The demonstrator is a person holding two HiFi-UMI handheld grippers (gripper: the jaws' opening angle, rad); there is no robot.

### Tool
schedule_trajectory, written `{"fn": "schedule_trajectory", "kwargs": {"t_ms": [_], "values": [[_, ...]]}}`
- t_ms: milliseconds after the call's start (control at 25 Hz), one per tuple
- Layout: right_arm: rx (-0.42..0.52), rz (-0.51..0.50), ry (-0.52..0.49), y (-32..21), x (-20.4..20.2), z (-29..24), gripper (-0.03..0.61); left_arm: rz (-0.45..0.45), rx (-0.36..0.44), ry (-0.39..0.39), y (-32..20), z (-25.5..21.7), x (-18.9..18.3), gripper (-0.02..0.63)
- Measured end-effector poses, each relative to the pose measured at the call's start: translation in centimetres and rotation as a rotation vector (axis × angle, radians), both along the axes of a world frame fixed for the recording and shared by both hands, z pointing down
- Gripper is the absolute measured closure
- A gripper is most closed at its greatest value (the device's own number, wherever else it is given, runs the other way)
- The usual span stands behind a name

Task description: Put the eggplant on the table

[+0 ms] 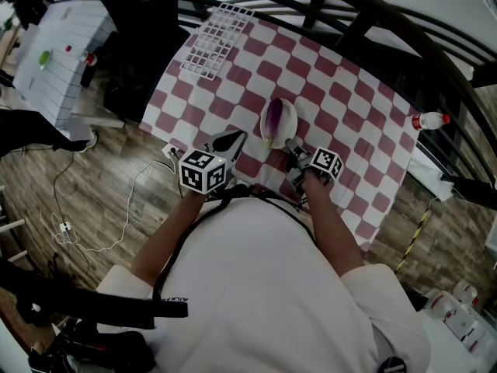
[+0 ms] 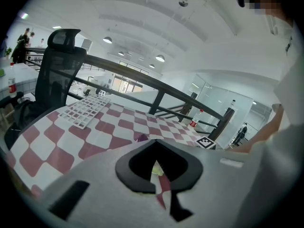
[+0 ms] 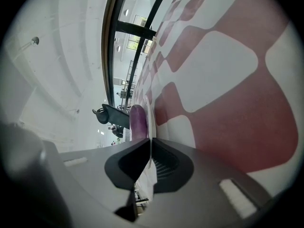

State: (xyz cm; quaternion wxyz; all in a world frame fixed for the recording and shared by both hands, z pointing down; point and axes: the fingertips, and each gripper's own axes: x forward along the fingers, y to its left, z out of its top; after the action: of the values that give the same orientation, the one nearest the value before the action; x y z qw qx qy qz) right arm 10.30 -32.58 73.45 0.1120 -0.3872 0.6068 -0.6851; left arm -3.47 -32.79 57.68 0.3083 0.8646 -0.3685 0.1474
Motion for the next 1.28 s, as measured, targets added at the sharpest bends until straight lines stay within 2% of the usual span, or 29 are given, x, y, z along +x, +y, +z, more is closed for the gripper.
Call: {"fn": "schedule_trajectory", "kwargs": {"t_ms": [720, 1280], "values": [[-0.136, 0.011, 0.133, 0.5, -0.1, 1.6, 0.548, -0.005, -0.003, 0.026, 0.1, -0.1, -1.1, 0.614], [-0.157, 0.015, 0.174, 0.7, 0.0, 1.9, 0.528, 0.016, 0.0, 0.033, 0.6, -0.2, -1.0, 0.614]]}}
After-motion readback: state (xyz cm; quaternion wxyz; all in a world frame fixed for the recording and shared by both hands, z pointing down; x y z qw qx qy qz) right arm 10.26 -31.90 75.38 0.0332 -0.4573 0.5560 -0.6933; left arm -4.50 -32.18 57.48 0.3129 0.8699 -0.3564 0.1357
